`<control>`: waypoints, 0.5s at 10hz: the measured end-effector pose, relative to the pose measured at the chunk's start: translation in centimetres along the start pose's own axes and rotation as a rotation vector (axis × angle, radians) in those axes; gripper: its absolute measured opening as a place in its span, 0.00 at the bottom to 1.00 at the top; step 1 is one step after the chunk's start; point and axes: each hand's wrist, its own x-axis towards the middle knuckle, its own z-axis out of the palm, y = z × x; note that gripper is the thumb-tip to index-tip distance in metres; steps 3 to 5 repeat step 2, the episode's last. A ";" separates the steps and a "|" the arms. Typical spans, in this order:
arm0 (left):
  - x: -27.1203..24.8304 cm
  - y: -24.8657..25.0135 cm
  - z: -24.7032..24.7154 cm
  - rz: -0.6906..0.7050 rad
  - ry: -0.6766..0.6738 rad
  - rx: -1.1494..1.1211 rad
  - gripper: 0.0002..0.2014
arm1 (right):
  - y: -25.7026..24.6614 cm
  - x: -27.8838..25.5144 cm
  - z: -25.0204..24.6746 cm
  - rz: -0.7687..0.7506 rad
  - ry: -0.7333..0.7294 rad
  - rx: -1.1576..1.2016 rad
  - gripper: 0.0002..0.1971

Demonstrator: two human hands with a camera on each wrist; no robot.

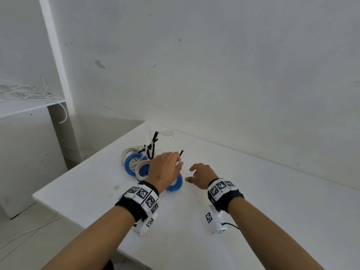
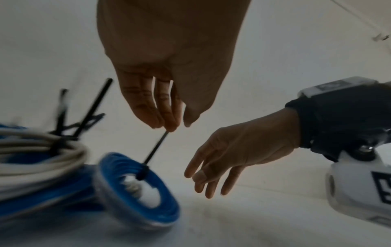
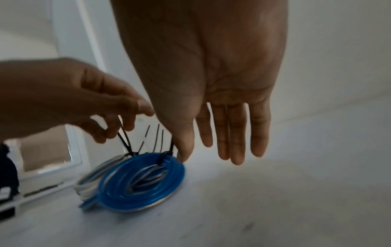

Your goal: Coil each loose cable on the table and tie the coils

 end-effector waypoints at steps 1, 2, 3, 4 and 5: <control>0.8 3.6 1.9 0.053 -0.104 -0.009 0.15 | 2.4 -2.0 -2.8 0.057 0.021 -0.153 0.28; 1.4 7.3 4.4 0.127 -0.306 0.053 0.21 | 5.2 -4.4 -5.4 0.190 0.088 -0.148 0.27; 1.4 7.3 4.4 0.127 -0.306 0.053 0.21 | 5.2 -4.4 -5.4 0.190 0.088 -0.148 0.27; 1.4 7.3 4.4 0.127 -0.306 0.053 0.21 | 5.2 -4.4 -5.4 0.190 0.088 -0.148 0.27; 1.4 7.3 4.4 0.127 -0.306 0.053 0.21 | 5.2 -4.4 -5.4 0.190 0.088 -0.148 0.27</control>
